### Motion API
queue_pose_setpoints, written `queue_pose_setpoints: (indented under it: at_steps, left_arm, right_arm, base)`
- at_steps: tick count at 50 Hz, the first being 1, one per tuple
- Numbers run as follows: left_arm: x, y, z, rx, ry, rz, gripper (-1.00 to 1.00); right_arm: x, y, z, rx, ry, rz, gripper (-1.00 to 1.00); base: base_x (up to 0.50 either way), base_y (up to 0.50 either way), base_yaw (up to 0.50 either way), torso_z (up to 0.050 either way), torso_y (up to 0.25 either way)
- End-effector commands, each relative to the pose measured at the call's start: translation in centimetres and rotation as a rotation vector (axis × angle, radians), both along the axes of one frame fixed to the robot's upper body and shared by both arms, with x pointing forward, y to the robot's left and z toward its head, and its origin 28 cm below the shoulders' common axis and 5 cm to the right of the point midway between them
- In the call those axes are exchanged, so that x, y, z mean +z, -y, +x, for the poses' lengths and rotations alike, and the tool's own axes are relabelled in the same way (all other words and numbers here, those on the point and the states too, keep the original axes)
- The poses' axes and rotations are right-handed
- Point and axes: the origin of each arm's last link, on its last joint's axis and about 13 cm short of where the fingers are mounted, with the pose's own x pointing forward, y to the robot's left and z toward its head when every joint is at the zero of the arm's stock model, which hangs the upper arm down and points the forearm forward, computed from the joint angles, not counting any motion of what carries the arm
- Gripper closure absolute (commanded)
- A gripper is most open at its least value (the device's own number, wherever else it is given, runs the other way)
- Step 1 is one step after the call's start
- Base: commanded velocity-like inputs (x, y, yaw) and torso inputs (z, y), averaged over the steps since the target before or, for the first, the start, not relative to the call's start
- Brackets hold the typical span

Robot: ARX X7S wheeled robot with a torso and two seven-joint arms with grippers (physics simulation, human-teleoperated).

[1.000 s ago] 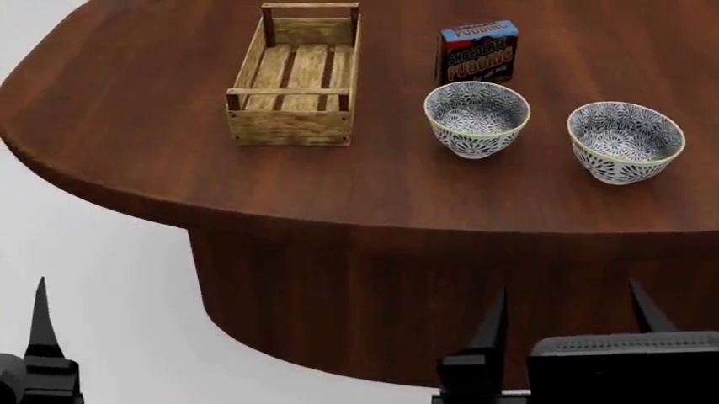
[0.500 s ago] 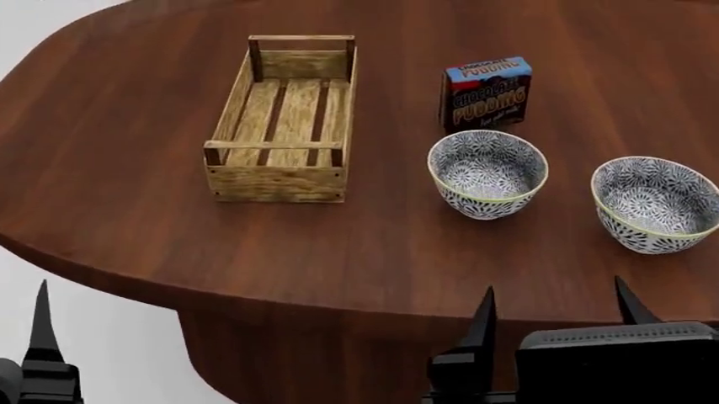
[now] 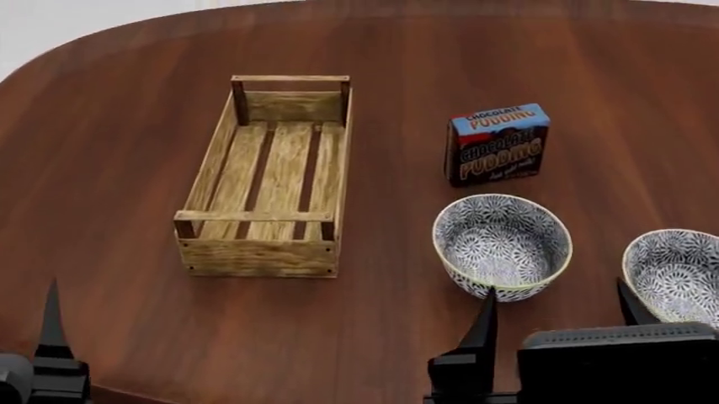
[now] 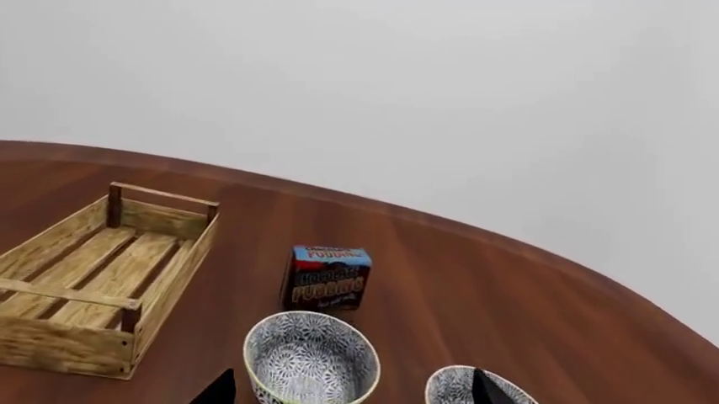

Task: Stack the left bowl on the right bowl and place them in the tray.

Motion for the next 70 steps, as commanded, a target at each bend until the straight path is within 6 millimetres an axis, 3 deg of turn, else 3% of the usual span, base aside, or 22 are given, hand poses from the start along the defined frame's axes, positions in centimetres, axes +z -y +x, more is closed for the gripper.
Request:
queue_pose_setpoints:
  at_steps: [1,70]
  left_arm:
    - [-0.06,-0.06,-0.24,0.004,-0.002,0.006,-1.00]
    - [-0.20,-0.68,-0.74,0.009,0.031,-0.040,-1.00]
  right_arm:
    - [-0.17,-0.03,-0.04,0.002,-0.007,-0.004,-1.00]
    - [-0.41,-0.06,-0.47,0.006,-0.020,-0.013,-1.00]
  base:
    - [0.50,0.00,0.00,0.000,0.000]
    - [0.48,0.00,0.00,0.000,0.001]
